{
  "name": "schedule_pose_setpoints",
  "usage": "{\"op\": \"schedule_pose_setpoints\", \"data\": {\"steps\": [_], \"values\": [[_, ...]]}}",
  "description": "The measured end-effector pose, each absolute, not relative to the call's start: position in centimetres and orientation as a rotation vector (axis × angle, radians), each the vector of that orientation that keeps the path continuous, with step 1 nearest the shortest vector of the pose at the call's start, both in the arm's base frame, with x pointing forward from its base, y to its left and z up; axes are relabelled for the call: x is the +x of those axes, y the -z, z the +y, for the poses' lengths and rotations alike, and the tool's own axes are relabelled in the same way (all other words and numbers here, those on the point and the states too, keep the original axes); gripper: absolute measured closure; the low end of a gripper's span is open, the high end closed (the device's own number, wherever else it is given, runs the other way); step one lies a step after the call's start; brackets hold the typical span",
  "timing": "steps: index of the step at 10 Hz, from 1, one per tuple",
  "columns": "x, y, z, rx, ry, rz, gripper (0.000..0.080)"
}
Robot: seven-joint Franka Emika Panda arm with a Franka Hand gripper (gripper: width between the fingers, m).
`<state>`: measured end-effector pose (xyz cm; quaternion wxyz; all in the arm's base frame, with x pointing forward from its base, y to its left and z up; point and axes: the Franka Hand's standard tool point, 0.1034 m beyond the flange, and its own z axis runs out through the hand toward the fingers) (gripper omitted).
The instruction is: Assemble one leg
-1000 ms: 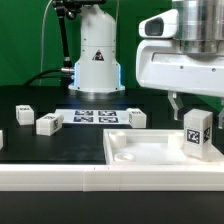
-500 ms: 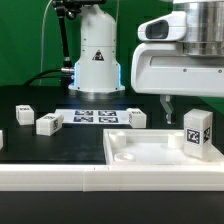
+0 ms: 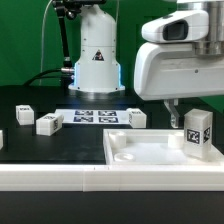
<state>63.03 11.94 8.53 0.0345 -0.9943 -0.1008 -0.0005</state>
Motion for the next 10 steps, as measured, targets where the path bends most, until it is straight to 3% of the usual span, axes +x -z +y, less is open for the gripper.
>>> {"op": "schedule_pose_setpoints", "data": {"steps": [4,5,6,7,8,10], "values": [[63.08,-8.53,11.72,-3.007,0.015,-0.634,0.0151],[63.07,-8.53,11.72,-3.007,0.014,-0.633,0.0241],[63.07,-8.52,11.70,-3.007,0.014,-0.633,0.0388],[63.07,-8.52,11.70,-3.007,0.014,-0.633,0.0388],[63.07,-8.51,11.71,-3.008,0.014,-0.625,0.0509],[63.06,-8.52,11.84,-3.027,0.015,-0.527,0.0509]]}}
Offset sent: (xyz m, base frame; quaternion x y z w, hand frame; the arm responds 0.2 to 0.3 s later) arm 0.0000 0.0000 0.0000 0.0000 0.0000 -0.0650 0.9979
